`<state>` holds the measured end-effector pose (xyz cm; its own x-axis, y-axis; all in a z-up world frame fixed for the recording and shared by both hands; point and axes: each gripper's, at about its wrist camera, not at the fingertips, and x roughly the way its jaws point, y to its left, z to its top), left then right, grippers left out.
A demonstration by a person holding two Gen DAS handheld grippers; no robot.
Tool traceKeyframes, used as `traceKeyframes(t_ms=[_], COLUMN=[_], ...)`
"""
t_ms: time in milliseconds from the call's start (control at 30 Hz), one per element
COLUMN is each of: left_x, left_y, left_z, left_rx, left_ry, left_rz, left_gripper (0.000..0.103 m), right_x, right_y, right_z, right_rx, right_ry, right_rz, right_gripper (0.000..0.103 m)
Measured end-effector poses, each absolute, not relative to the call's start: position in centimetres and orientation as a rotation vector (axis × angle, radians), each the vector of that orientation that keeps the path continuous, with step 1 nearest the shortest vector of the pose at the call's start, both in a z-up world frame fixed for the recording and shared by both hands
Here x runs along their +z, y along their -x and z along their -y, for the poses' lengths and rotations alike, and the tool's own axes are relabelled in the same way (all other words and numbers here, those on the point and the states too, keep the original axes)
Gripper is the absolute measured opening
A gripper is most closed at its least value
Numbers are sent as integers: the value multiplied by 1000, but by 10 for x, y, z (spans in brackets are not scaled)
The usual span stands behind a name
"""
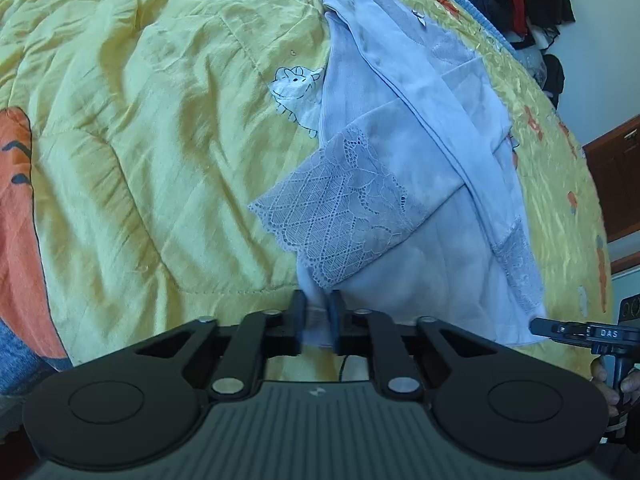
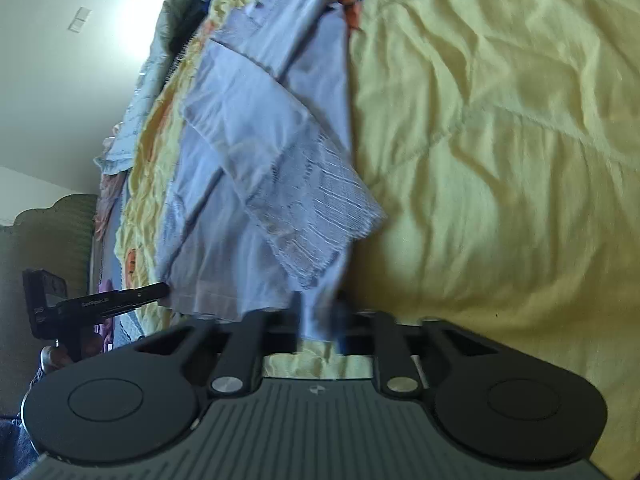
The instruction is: Fold small clothes
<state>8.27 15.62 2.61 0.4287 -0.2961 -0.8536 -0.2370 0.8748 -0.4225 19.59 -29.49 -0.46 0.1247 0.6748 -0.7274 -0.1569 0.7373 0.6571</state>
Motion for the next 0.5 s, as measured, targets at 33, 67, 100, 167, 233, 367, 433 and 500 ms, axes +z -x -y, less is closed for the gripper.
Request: traceKeyframes(t_ms=[33, 67, 100, 167, 233, 367, 433, 500], left_x=[27, 29, 32, 40, 44, 32, 28, 30], left_y=[-83, -84, -84, -85, -85, -85, -84, -83], left_z=[-156, -156, -156, -158, -164, -166, -168, -171], left_rx=[-33, -39, -41, -31, -26, -18, -19, -24], left_ry=[525, 521, 509, 474, 466, 458, 481, 490], left_rz=[-1142, -1139, -1132, -1118, -1123, -1163, -1161, -1155], left_gripper=[5, 4, 4, 3, 3, 2, 2, 3], right_x=[-7, -8, -8, -8, -6, -14, -12, -14], right_y=[-196, -195, -195, -194, -193, -192, -192, -193], right_z=[295, 296, 296, 300, 304, 315, 312, 313], right_rx=[647, 658, 655, 640, 616, 604, 604, 606], right_ry=[-491, -506, -512, -521, -510, -574, -557, -571], right_rz=[-1314, -1314, -1315, -1313, -1316, -1322, -1323, -1356], right_gripper=[8, 6, 5, 5, 5, 4, 4, 16])
